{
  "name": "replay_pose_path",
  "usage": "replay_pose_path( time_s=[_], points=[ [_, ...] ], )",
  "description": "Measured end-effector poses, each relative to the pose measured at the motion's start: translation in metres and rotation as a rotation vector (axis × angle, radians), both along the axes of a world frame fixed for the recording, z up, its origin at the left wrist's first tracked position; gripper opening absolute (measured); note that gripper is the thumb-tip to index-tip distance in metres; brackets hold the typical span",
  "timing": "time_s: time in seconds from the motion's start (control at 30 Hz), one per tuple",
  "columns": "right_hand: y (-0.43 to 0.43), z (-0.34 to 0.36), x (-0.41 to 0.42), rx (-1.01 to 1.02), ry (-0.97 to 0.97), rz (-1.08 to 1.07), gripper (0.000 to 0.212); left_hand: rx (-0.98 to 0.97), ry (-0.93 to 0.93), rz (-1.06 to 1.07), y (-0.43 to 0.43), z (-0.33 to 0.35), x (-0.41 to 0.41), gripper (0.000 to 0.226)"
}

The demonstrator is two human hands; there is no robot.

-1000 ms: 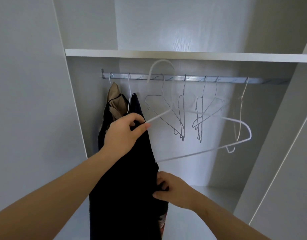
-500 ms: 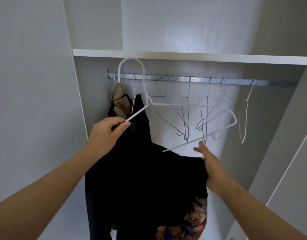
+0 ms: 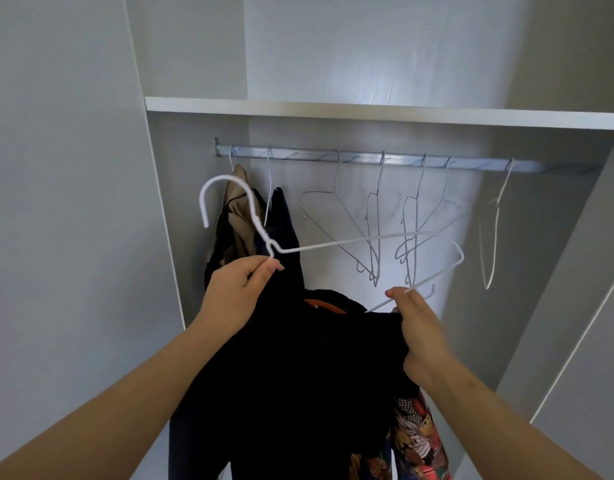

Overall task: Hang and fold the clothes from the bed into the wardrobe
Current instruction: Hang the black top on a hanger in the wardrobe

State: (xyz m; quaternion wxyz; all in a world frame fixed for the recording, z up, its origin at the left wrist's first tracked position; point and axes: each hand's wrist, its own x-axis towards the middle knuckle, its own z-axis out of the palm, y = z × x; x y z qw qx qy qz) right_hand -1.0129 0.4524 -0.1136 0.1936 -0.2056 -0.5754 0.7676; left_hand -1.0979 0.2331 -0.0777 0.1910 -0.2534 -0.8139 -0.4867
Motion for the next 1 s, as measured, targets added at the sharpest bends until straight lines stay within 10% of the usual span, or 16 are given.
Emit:
replay_pose_path(
  time_s=[0.27,0.43,1.0],
  points=[
    [0.027,-0.009,0.014,0.751,-0.004,-0.06,0.046,0.131,-0.01,-0.021,-0.009,0.017,-0.004,0.017],
    [0.041,-0.002,0.016,0.669,0.14,-0.3,0.057,0.111,-0.225,-0.141,-0.033,0.015,-0.008,0.028],
    [0.026,0.02,0.014,1.007,0.2,-0.239,0.049,0.06,-0.062,-0.066,-0.063,0.01,-0.018,0.042]
  ],
)
